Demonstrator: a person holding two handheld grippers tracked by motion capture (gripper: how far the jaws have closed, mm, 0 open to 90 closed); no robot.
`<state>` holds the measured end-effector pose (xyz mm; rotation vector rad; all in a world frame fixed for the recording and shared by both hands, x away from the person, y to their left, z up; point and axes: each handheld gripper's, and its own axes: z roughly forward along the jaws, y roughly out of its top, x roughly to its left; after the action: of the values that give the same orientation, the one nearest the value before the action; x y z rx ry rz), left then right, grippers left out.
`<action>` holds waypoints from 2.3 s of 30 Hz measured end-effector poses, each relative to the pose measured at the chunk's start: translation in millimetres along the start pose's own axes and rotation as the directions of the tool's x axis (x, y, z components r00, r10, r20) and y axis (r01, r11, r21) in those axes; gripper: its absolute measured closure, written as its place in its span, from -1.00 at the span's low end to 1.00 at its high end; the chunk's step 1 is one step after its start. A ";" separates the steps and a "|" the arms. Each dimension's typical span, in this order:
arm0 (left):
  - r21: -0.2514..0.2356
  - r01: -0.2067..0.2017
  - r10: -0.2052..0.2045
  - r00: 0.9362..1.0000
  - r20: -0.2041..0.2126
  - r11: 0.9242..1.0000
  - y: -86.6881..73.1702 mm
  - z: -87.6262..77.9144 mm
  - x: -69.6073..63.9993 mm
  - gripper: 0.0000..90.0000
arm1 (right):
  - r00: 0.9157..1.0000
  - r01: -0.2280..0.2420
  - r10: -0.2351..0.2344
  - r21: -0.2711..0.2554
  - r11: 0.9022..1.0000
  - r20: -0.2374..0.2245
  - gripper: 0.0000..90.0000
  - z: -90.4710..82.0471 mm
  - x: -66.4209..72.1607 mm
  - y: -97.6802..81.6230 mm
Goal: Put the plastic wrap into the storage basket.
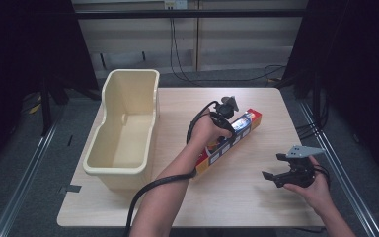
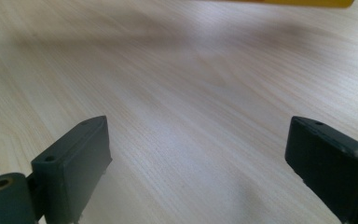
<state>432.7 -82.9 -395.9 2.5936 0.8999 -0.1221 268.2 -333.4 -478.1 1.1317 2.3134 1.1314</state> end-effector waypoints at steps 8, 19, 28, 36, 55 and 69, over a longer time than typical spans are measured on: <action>0.015 0.024 -0.023 0.999 -0.041 1.000 -4.5 -40.9 4.1 -0.10 | 1.000 0.008 -0.008 -0.004 1.000 0.005 -0.86 1.0 0.4 0.5; 0.015 0.061 -0.060 0.996 -0.066 0.998 -10.5 -82.1 10.4 -0.10 | 1.000 0.007 -0.007 -0.017 1.000 -0.005 -0.86 0.1 1.1 1.4; 0.010 0.111 -0.110 0.991 -0.072 0.994 -19.4 -109.0 16.1 -0.10 | 1.000 0.008 -0.008 -0.017 1.000 -0.019 -0.87 0.8 1.5 1.8; 0.007 0.147 -0.146 0.985 -0.097 0.989 -29.1 -136.9 24.9 -0.10 | 1.000 0.003 -0.003 -0.018 1.000 -0.020 -0.88 1.2 1.7 2.5; -0.033 0.235 -0.237 0.965 -0.114 0.972 -46.8 -184.1 36.1 -0.09 | 1.000 0.008 -0.008 -0.011 1.000 -0.022 -0.89 2.8 2.7 3.7; -0.052 0.313 -0.318 0.939 -0.129 0.948 -59.7 -210.6 45.5 -0.09 | 1.000 0.019 -0.019 -0.012 1.000 -0.015 -0.90 3.4 3.6 5.7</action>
<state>422.7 68.3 -231.5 2.4329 1.3538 -0.0175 270.8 -326.8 -475.7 1.0984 2.3210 1.1499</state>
